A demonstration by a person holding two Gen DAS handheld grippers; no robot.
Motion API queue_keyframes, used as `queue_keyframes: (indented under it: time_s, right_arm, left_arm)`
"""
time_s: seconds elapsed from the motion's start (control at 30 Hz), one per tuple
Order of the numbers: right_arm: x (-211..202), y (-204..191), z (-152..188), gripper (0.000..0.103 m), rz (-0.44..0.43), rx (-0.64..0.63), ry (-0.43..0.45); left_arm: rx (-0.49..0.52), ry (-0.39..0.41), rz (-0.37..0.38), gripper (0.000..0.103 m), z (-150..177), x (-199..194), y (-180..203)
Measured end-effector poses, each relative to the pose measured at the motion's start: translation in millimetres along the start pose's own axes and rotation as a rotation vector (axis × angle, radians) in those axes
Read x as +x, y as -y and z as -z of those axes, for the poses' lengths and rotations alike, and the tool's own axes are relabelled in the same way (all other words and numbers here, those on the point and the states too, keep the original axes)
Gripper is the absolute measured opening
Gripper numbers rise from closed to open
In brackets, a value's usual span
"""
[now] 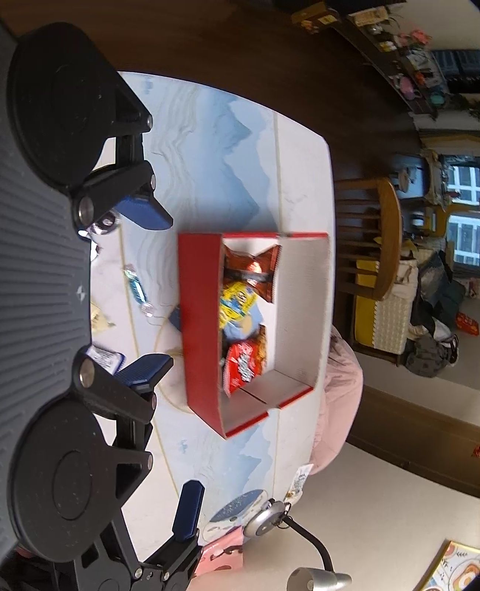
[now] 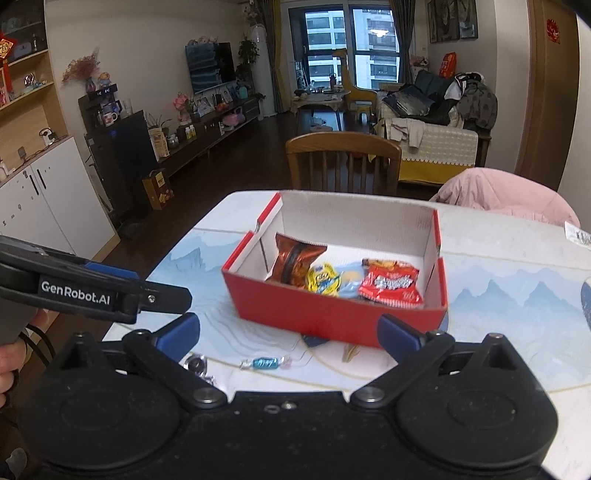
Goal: Organize snacks
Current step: 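Withdraw both grippers from the box back toward the remaining snacks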
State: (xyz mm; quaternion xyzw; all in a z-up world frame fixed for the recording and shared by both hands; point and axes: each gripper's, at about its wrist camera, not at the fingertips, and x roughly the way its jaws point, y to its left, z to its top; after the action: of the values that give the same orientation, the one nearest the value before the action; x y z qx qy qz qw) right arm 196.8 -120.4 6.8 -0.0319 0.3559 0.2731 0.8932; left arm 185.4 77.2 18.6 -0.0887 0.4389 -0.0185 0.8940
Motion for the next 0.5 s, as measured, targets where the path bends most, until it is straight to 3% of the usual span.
queue_keyframes:
  time_s: [0.23, 0.5]
  right_arm:
    - [8, 0, 25, 0.103, 0.015, 0.028, -0.055]
    - [31, 18, 47, 0.103, 0.068, 0.135, -0.139]
  left_arm:
    - [-0.051, -0.060, -0.014, 0.074, 29, 14, -16]
    - [-0.150, -0.139, -0.104, 0.074, 51, 44, -35]
